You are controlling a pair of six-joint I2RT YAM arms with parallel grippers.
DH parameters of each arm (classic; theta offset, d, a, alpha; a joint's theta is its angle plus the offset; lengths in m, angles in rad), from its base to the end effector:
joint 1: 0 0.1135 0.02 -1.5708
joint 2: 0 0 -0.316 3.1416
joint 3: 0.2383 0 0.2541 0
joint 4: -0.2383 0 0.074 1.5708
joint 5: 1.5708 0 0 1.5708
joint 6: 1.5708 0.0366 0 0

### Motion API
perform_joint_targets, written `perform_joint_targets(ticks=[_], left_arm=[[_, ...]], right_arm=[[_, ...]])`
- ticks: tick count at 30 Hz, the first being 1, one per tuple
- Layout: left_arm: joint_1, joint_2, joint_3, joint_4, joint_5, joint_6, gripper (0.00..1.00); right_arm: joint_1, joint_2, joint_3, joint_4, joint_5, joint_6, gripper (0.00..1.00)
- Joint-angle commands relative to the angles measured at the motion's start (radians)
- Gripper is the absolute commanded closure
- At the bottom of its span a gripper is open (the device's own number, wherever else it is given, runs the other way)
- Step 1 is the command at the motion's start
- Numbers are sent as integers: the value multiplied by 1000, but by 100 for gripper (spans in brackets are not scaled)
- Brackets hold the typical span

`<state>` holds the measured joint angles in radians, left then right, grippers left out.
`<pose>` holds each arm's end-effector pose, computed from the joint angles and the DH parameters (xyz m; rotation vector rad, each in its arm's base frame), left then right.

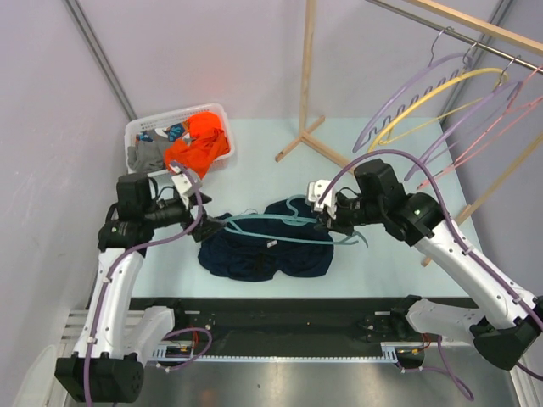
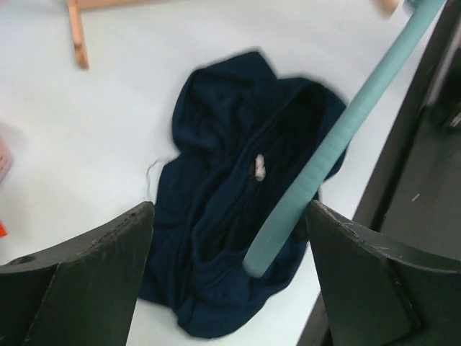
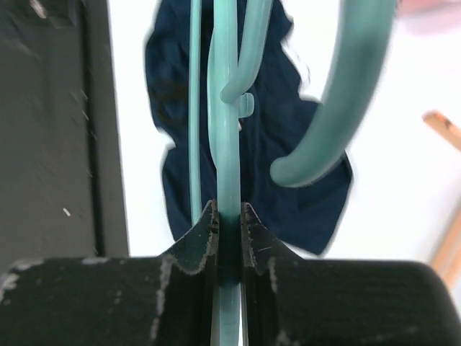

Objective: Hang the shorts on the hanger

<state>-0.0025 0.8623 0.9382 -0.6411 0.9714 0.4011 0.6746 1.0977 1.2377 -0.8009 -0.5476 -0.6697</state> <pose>0.1359 -0.0306 0.3813 0.9091 1.7279 -0.7661 0.1406 0.1368 0.4240 -1.5810 1.5090 0.6107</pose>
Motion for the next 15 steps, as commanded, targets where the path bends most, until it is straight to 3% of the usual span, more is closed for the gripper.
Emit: perform_joint_targets(ticks=[1,9,15], left_arm=[[-1,7,-28,-186,-86,363,12],[-1,66,-111,-213,-88,577,27],[-1,96,-173,-184,-83,760,29]], right_arm=[[55,13,9,-83,198,-120,100],[132,93,29,-100,368,-203,100],[134,137,55,-67,377,-196,100]])
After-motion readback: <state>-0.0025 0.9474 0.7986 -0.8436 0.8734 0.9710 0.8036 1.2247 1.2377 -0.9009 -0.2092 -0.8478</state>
